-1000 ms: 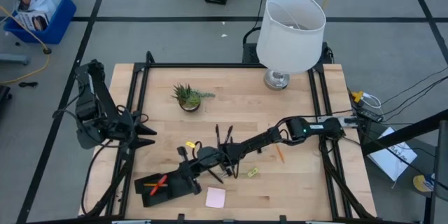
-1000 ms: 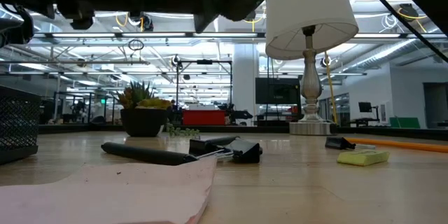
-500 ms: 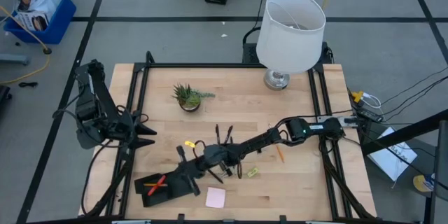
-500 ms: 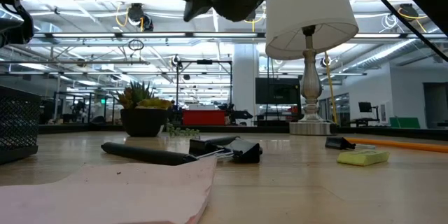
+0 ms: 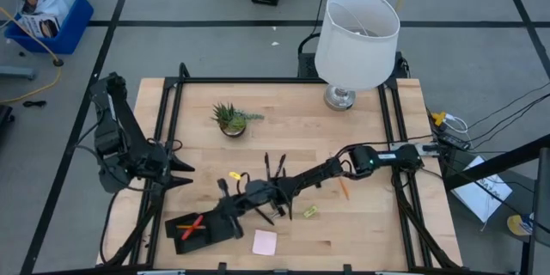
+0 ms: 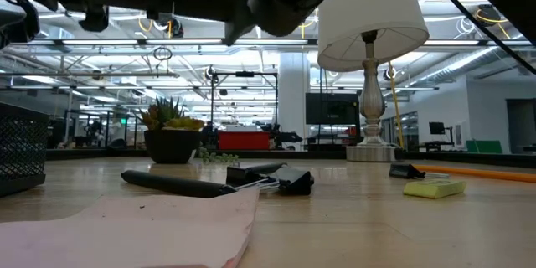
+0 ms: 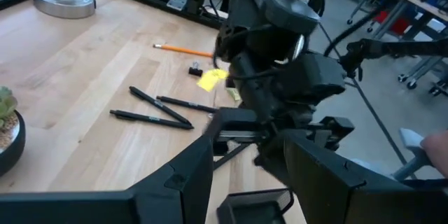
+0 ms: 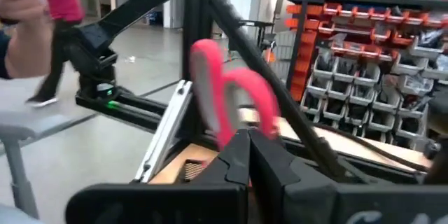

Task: Pick and place office supplies into organizer
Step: Put the scissors into the top left section of the desk organizer, then put the top binder clip into the bottom left section of the desk organizer

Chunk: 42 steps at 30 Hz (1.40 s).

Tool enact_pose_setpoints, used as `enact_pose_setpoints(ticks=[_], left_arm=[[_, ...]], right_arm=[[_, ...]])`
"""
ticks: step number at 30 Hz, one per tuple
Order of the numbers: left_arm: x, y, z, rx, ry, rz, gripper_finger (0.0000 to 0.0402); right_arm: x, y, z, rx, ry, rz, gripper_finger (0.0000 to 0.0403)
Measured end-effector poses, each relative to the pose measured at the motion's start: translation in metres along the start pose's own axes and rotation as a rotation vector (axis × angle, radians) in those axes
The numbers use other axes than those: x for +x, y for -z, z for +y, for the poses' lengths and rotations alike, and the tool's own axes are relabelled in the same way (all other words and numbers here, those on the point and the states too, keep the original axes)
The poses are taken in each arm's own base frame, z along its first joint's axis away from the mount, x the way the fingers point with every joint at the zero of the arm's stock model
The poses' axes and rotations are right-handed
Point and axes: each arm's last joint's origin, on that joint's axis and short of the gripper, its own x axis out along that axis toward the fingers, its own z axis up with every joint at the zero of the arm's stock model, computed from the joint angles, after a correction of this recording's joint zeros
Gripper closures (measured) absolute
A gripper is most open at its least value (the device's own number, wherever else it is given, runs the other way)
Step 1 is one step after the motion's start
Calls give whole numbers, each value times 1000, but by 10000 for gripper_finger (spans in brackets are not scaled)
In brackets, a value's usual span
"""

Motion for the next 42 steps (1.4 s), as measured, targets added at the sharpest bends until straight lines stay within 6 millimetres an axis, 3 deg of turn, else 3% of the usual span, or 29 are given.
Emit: enact_pose_setpoints(ticks=[4, 9, 14, 18, 25, 32, 37, 42], left_arm=[[1, 1, -1, 4, -3, 3, 222], [1, 1, -1, 0, -4, 0, 222], [2, 2, -2, 10, -8, 7, 222], [6, 4, -4, 8, -36, -2, 222], [19, 6, -6, 79, -138, -30, 222], [33, 6, -10, 140, -194, -38, 222], [38, 5, -11, 102, -208, -44, 222], [38, 2, -9, 109, -169, -8, 222]], right_arm=[[1, -12, -7, -57, 22, -65, 403], [3, -19, 10, -142, -32, -119, 403], [2, 2, 16, -131, -74, 149, 403], [-5, 5, 17, -103, -90, 348, 403], [-25, -18, 19, -115, 144, 615, 402], [-82, -50, 19, 56, 299, 781, 364], [-151, -67, 23, 313, 447, 801, 321], [-228, -66, 27, 492, 618, 770, 274]])
